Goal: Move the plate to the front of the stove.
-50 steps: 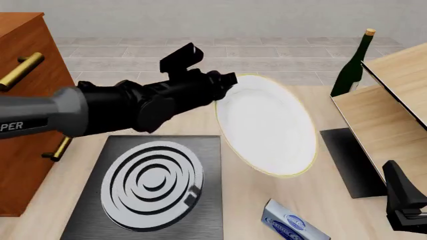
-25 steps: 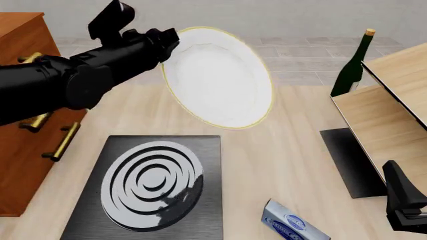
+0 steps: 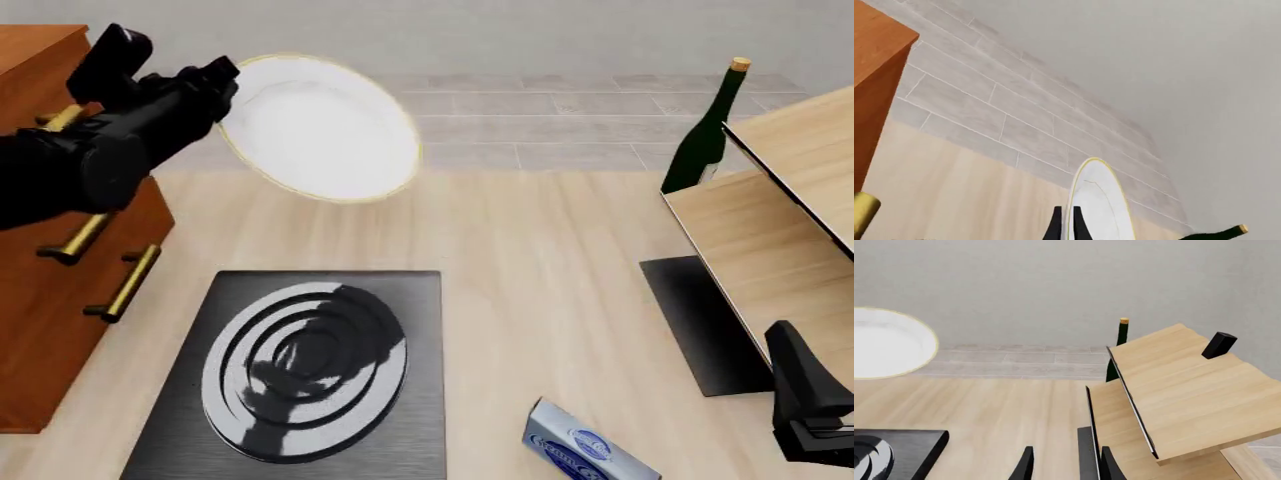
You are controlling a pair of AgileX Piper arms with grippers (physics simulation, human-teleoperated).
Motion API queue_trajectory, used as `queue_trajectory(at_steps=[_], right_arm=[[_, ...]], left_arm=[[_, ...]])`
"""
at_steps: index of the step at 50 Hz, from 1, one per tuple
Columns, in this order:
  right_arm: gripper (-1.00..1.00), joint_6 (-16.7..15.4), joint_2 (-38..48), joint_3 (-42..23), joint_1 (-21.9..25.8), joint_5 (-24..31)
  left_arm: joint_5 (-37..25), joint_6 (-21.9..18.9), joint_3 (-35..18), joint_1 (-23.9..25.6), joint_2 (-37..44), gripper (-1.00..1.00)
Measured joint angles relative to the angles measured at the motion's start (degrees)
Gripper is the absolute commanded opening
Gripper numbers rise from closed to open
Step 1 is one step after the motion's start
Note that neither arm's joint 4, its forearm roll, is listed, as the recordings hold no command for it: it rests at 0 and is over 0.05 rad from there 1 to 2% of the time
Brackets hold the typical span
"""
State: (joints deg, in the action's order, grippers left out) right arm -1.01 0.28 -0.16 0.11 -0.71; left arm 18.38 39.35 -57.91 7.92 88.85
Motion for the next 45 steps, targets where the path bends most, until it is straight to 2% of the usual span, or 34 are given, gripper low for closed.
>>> queue_trajectory(at_steps=[11,25,45], right_arm=[[1.0,0.0,0.0,0.0,0.0,0.0],[1.0,-0.01,0.0,0.0,0.0,0.0],[1.0,0.0,0.0,0.0,0.0,0.0]], left_arm=[[3.66,3.24,-1.02,-3.54,6.87,-1.0],[6.06,6.68,-4.64,-4.47,15.21,-1.0],[6.77,8.61,-10.52,-5.34,23.61,-1.0]])
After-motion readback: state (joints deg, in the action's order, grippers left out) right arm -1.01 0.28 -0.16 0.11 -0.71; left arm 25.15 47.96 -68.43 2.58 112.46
